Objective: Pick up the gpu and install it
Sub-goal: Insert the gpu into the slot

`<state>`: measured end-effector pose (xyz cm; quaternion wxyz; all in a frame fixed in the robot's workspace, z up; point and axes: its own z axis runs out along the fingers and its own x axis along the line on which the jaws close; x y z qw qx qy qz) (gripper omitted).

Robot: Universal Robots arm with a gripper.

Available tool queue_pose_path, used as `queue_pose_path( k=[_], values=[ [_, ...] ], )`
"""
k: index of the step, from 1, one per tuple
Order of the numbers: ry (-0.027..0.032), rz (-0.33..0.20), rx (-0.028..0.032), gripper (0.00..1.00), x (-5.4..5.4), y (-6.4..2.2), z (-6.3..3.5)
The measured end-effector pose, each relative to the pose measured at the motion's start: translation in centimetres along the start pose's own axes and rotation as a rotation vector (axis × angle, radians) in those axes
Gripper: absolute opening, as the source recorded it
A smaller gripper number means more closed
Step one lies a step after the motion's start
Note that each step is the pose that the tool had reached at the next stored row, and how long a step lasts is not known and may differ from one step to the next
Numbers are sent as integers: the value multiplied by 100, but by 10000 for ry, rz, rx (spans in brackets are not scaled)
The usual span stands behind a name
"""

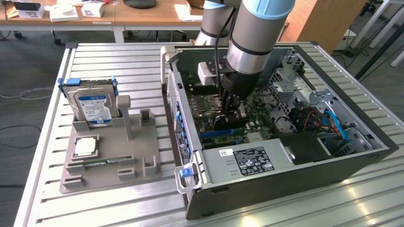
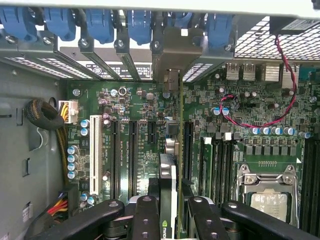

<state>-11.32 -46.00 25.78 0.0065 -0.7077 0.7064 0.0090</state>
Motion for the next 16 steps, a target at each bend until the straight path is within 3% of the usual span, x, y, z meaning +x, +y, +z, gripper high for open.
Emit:
queue_pose_path(
  k=[16],
  values=[
    [1,0,-1,27,1,0,19]
  ],
)
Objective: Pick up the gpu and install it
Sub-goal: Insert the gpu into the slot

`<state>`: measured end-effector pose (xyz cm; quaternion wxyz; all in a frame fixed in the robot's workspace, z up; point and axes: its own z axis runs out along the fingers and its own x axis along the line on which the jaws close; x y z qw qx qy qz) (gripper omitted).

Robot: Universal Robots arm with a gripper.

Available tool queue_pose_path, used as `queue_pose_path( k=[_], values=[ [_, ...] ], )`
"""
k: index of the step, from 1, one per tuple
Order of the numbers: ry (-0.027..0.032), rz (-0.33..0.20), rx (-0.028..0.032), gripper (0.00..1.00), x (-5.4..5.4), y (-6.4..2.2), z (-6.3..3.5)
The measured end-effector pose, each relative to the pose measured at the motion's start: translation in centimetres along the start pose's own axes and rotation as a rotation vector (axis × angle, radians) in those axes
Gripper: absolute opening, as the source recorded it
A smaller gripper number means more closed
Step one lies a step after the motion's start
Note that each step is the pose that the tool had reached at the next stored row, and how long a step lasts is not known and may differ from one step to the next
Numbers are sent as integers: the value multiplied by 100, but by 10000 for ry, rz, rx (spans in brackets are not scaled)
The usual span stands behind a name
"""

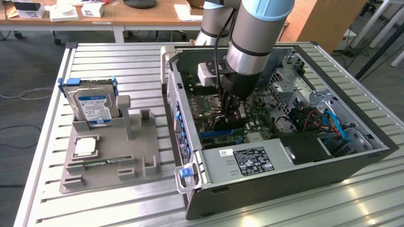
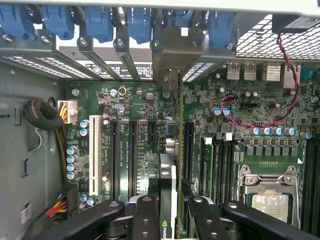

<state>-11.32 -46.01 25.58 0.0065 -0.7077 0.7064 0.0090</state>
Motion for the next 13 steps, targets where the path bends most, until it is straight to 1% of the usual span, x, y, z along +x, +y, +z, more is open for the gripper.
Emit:
queue_pose_path(
  k=[13],
  values=[
    [-5,0,3,27,0,0,18]
  ],
)
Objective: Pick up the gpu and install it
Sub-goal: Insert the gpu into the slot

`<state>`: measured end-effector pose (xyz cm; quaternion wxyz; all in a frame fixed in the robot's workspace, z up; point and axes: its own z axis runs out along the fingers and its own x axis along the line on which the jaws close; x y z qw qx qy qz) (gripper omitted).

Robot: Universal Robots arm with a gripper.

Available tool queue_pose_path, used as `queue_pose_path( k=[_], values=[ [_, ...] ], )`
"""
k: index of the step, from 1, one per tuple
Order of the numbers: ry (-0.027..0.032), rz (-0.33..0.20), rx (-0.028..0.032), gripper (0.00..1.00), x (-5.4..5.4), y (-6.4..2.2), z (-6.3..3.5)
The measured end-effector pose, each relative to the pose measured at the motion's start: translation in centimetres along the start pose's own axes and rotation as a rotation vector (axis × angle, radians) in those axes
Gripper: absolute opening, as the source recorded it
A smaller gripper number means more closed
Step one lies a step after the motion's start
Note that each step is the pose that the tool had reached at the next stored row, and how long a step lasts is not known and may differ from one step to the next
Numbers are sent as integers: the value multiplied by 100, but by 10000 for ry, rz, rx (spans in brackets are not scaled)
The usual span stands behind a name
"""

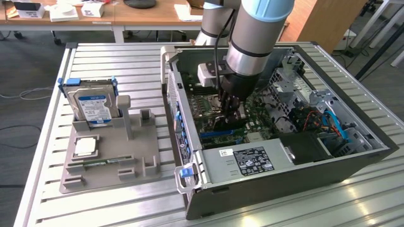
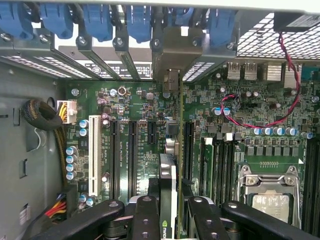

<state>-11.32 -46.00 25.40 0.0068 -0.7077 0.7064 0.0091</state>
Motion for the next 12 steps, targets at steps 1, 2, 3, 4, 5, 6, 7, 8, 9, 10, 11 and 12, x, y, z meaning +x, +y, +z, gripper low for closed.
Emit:
queue_pose_path(
  k=[1,2,3,4,5,6,7,8,9,10,11,12],
  values=[
    [1,0,-1,27,0,0,3],
    [4,-1,-2,27,1,0,3],
    [4,0,-3,27,1,0,3],
    [4,-1,-2,27,1,0,3],
    [2,0,-1,27,1,1,7],
    [3,1,-2,27,8,1,6],
    [2,1,-1,27,8,1,6],
    [3,1,-2,27,9,1,6],
    [3,0,-1,27,10,1,6],
    [3,0,-1,27,11,2,8],
    [4,0,-2,27,11,2,13],
    [4,0,-2,27,16,3,12]
  ],
)
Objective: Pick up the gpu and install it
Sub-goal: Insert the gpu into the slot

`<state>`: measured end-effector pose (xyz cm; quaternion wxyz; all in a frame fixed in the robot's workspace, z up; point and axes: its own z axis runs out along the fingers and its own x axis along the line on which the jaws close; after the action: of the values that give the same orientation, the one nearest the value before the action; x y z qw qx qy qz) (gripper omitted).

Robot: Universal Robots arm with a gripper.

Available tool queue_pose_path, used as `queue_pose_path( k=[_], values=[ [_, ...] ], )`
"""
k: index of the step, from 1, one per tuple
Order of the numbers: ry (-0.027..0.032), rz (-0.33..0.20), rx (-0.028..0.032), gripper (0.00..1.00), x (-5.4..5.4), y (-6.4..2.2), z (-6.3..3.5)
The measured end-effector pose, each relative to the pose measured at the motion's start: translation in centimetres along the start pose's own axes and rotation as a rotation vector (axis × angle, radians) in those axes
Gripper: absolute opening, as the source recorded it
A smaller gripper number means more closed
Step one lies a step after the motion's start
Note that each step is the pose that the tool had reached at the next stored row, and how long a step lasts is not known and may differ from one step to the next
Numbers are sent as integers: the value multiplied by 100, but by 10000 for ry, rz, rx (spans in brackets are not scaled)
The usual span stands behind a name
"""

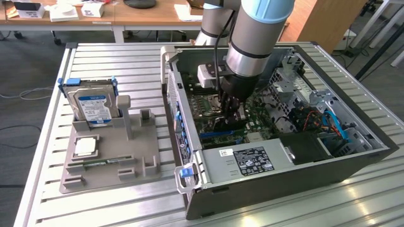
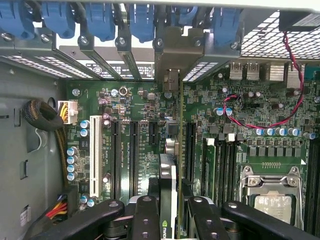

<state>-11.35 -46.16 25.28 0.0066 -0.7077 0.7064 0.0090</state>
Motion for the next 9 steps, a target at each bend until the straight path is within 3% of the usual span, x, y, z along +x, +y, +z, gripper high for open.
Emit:
queue_pose_path(
  k=[9],
  values=[
    [5,66,1,27,2,1,1]
  ],
)
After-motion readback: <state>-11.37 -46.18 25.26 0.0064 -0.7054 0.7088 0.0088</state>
